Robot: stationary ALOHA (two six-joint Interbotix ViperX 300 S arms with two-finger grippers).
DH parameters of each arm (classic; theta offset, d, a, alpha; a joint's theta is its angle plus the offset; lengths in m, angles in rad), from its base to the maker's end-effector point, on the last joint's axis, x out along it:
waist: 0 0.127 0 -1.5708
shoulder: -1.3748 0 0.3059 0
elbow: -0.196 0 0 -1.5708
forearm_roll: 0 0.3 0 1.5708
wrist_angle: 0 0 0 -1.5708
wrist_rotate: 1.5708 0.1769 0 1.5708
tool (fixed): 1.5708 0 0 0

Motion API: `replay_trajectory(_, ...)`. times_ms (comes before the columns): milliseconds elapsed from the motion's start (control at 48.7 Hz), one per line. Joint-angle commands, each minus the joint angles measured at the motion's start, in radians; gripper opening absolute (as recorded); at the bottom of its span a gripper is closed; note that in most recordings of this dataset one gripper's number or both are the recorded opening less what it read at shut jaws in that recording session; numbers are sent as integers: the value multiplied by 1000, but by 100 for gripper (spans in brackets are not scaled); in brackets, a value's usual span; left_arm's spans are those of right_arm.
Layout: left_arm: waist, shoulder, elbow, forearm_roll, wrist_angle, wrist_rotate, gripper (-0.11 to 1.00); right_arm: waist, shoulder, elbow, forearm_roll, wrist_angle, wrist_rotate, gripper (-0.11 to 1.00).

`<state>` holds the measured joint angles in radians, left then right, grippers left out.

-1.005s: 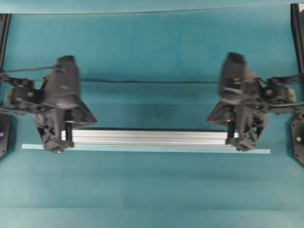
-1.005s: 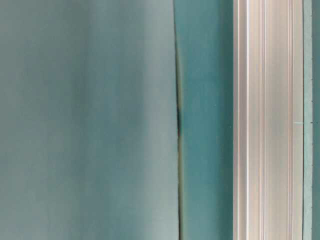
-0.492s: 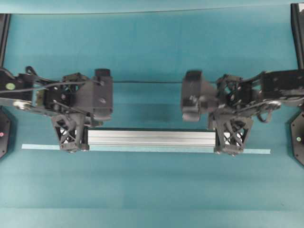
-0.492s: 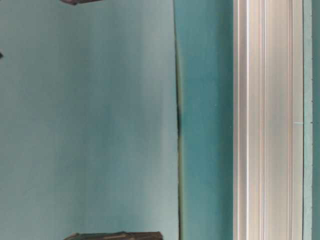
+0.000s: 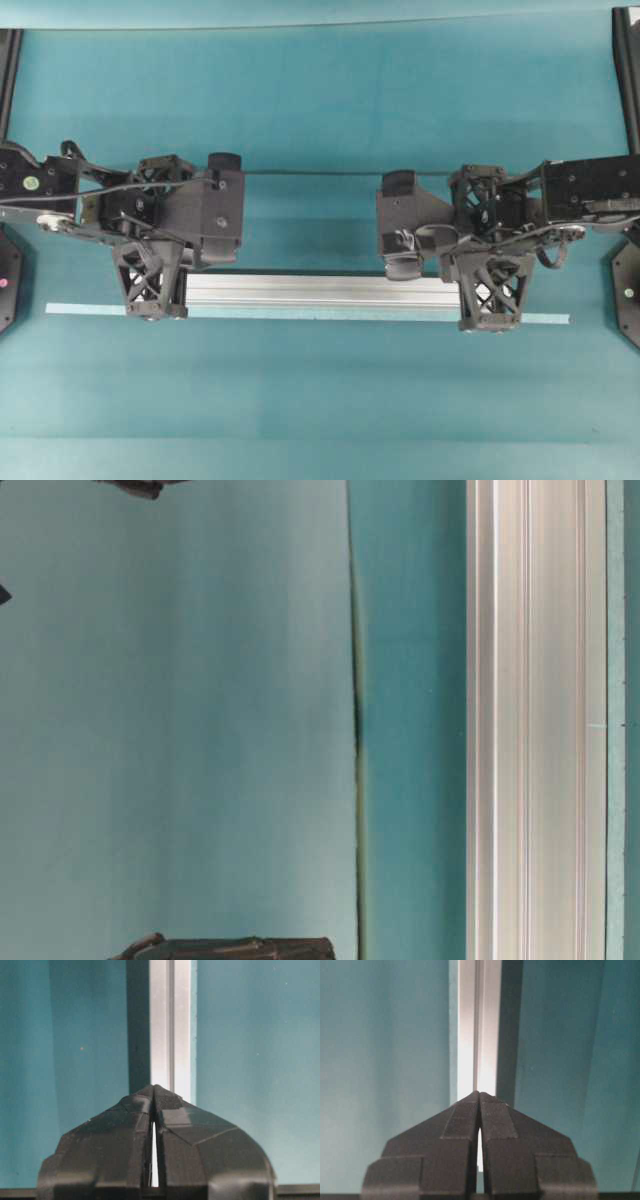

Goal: Lift the metal rail with both hands.
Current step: 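Move both grippers down over the two ends of the silver rail, then lower both open grippers around the rail ends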

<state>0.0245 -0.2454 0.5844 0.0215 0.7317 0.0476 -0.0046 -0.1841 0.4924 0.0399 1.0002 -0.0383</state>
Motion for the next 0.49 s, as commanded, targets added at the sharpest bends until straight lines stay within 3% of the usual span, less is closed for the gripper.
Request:
replay_trajectory(0, -3, -18, 0, 5, -14, 14, -2, -8, 11, -2, -2, -8, -2, 2)
replay_trajectory(164, 2, -26, 18, 5, -26, 20, 1, -15, 18, -2, 3, -18, 2, 15)
replay_trajectory(267, 2, -26, 26, 5, -29, 8, 10, -25, 29, -2, 5, -25, 6, 41)
replay_trajectory(390, 2, -26, 32, 5, -41, 5, 39, -32, 48, 5, 0, -51, 46, 77)
replay_trajectory(472, -11, -26, 41, 5, -66, 18, 64, -32, 54, 11, -12, -84, 71, 92)
